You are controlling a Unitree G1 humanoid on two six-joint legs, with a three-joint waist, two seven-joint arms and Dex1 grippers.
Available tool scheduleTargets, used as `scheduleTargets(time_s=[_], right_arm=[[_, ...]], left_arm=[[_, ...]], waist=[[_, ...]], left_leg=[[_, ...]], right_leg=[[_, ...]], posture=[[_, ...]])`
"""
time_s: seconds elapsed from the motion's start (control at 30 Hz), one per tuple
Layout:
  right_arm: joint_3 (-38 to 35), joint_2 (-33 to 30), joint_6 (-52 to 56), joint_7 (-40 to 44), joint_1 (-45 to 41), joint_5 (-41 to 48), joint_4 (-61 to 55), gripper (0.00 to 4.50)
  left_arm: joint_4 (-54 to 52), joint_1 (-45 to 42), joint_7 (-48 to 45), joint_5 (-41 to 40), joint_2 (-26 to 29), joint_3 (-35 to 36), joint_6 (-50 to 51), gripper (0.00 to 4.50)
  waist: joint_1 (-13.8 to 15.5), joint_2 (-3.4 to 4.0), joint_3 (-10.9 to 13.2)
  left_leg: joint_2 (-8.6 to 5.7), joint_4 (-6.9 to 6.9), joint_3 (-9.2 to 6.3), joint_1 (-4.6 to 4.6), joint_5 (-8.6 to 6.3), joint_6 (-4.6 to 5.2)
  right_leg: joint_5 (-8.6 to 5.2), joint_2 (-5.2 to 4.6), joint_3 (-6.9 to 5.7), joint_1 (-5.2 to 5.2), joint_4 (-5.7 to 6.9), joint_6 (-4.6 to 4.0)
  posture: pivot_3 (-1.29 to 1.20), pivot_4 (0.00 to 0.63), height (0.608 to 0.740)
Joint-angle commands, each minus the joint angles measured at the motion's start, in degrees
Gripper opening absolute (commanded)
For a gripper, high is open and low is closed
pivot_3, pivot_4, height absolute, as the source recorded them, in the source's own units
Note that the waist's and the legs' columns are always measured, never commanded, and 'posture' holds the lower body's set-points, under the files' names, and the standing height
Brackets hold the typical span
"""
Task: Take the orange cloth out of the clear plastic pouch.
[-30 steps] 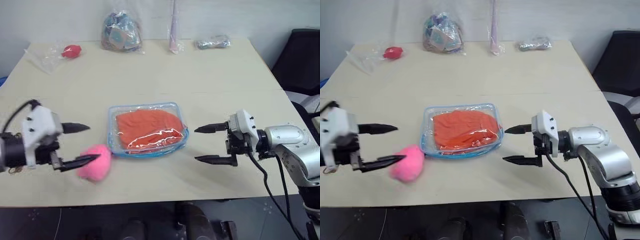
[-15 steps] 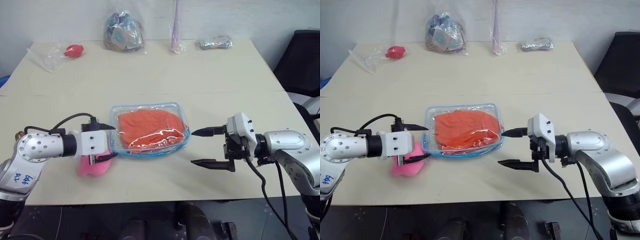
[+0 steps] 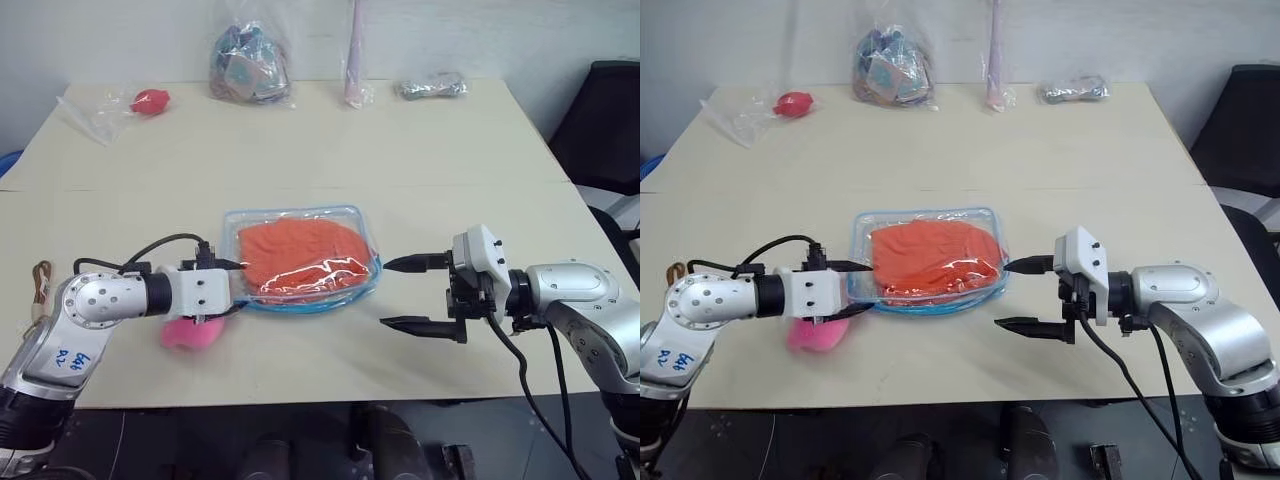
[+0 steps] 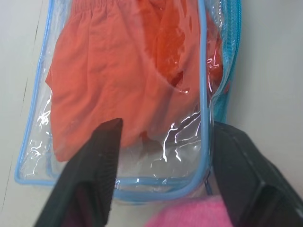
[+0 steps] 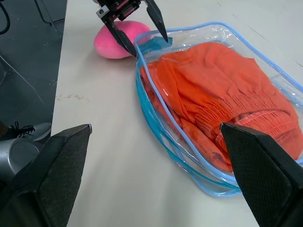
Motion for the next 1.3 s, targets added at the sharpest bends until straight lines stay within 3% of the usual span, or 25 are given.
scheduleTargets(time_s=[0.03,0.2,0.23,0.33,0.47,0.7,1.0,1.1,1.3], right_arm=[[-1.3,0.2,-1.7,0.2,1.0,-0.1,-2.1,4.5],[-1.7,0.5,-2.2,-0.5,2.1,0.0,-2.6,4.5],[-1.7,0.9,-2.3,-1.1,2.1,0.0,-2.6,4.5],[-0.6,2.6,-3.0,-3.5,2.3,-1.7,-2.9,3.92],[2.8,5.4,-5.6,-6.2,2.3,-6.5,-3.4,2.5],[11.8,9.0,-16.3,-10.0,0.1,-22.0,1.6,0.04],[17.6,13.1,-25.1,-15.7,-2.8,-36.2,9.0,0.04],[18.8,13.5,-28.1,-17.7,-3.3,-41.3,11.2,0.64],[18.9,13.1,-32.6,-17.6,-2.1,-44.5,12.5,2.72]], left_arm=[[-2.2,-0.4,0.6,-0.7,-0.7,1.5,-0.6,1.72],[-5.7,-0.4,0.7,-9.0,-3.8,5.1,8.7,0.05],[-6.7,-0.4,0.7,-11.6,-4.6,6.0,11.3,0.05],[-10.9,-1.5,2.0,-19.8,-6.9,8.9,21.0,0.0],[-14.0,-3.3,5.4,-24.0,-8.9,9.7,28.8,0.0],[-14.7,-3.6,8.2,-23.3,-10.4,7.1,30.6,0.0],[-14.7,-4.4,9.3,-23.0,-11.0,5.7,31.3,0.0],[-15.1,-4.2,9.2,-23.0,-10.7,5.3,31.4,0.0],[-15.6,-3.7,9.1,-23.0,-10.3,5.0,31.4,0.0]], waist=[[0.1,0.0,0.0],[0.4,0.0,0.0],[0.5,0.0,0.0],[0.7,-0.03,0.0],[1.0,-0.06,0.0],[0.8,-0.05,0.0],[0.8,-0.06,0.0],[0.8,-0.06,0.0],[0.7,-0.06,0.0]], left_leg=[[0.0,0.0,0.0,0.0,0.0,0.0],[0.0,0.04,0.01,0.0,0.0,0.0],[0.01,0.04,0.01,0.0,0.0,0.01],[0.01,0.07,0.0,0.0,0.0,0.0],[0.0,0.12,-0.02,0.02,0.0,0.0],[-0.02,0.11,0.01,0.05,0.0,0.0],[-0.02,0.14,0.0,0.04,0.01,-0.01],[-0.02,0.14,-0.01,0.04,0.01,-0.01],[-0.01,0.14,-0.01,0.03,0.01,-0.01]], right_leg=[[0.0,0.0,0.0,0.0,0.0,0.0],[0.01,0.0,0.01,0.0,0.02,0.01],[0.01,0.0,0.01,0.0,0.02,0.01],[0.01,-0.01,0.02,0.01,0.05,0.01],[0.01,-0.01,0.04,0.06,0.07,0.02],[0.01,0.01,0.07,0.06,0.07,0.01],[0.01,0.01,0.06,0.07,0.07,0.01],[0.01,0.01,0.06,0.06,0.08,0.01],[0.01,0.01,0.05,0.06,0.06,0.01]], posture=[[0.0,0.15,0.74],[0.0,0.15,0.74],[0.0,0.15,0.74],[0.0,0.15,0.74],[0.0,0.15,0.74],[0.0,0.15,0.74],[0.0,0.15,0.74],[0.0,0.15,0.74],[0.0,0.15,0.74]])
